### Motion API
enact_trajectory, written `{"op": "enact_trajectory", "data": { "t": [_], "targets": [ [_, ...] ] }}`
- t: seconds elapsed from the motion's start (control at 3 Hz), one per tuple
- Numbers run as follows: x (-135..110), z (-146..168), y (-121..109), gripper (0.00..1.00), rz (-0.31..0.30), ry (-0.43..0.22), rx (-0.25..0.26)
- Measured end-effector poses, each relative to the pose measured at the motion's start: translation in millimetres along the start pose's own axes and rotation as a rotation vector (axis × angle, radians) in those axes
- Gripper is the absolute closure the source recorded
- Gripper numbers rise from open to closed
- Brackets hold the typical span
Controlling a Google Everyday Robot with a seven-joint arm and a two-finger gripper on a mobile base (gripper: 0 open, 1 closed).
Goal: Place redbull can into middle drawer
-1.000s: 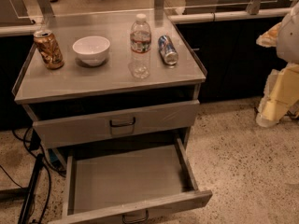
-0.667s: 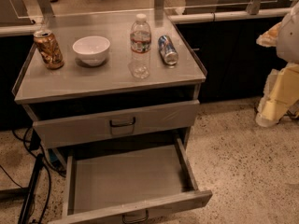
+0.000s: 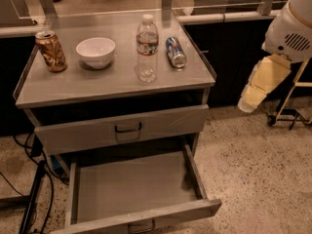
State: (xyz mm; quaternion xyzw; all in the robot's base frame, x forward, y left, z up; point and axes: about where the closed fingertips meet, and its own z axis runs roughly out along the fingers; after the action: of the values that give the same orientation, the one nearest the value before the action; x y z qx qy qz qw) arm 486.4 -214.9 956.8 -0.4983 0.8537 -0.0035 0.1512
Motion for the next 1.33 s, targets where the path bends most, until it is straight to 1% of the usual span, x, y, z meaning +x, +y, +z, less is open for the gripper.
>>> {"op": "enact_trajectory", "data": {
  "t": [0.33,0.67,1.0,1.33],
  "targets": [
    [-16,18,-30,0.0,0.105,0.005,-0.032],
    [-31,28,-58,0.0,0.163,-0.001,-0.054],
    [-38,27,-65,0.0,0.17,-0.026,-0.039],
    [-42,32,-65,0.0,0.184,-0.035,-0.045]
  ]
}}
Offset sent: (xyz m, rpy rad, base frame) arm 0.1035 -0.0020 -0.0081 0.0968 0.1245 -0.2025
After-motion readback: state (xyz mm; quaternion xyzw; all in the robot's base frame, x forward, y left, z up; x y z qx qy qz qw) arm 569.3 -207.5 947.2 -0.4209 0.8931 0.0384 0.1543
